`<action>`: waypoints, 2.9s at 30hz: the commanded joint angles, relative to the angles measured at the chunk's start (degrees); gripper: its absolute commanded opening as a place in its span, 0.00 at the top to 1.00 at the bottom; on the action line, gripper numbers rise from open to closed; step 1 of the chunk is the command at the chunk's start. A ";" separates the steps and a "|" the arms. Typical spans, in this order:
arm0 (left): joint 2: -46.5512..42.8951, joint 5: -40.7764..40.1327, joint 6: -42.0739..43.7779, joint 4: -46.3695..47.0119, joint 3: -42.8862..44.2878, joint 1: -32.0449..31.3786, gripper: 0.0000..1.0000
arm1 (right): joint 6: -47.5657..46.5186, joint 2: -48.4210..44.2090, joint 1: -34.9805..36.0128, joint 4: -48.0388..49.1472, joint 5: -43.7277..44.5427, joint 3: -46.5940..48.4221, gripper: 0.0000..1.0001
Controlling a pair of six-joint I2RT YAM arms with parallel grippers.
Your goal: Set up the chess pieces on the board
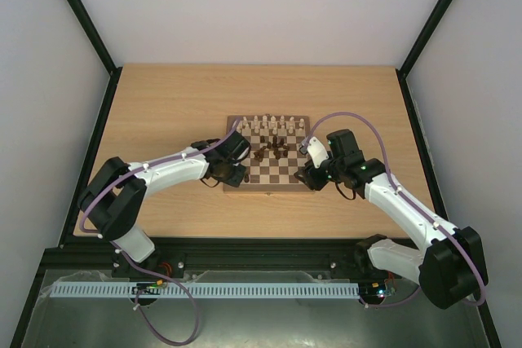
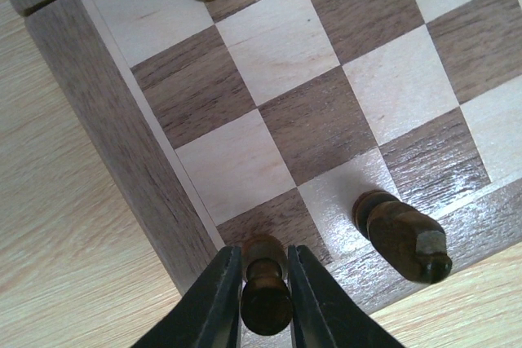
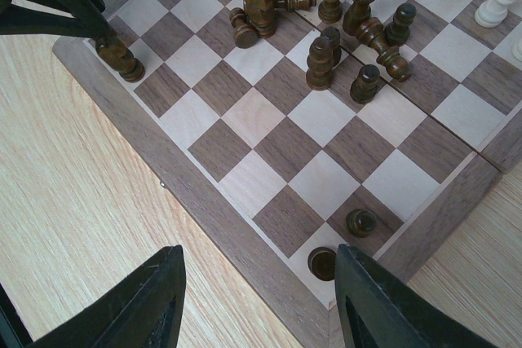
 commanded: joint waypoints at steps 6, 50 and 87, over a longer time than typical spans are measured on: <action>-3.10 -0.29 -0.26 -2.04 1.59 -0.21 0.67 | -0.73 0.28 -0.30 -0.42 -1.09 -0.70 0.48; 15.51 0.04 2.52 1.61 18.03 6.33 0.88 | -1.31 -1.22 -0.43 -0.04 0.95 -1.35 0.48; 5.50 5.40 5.48 -3.85 7.22 5.30 0.94 | -1.82 0.78 -0.38 -0.03 -0.30 -1.29 0.48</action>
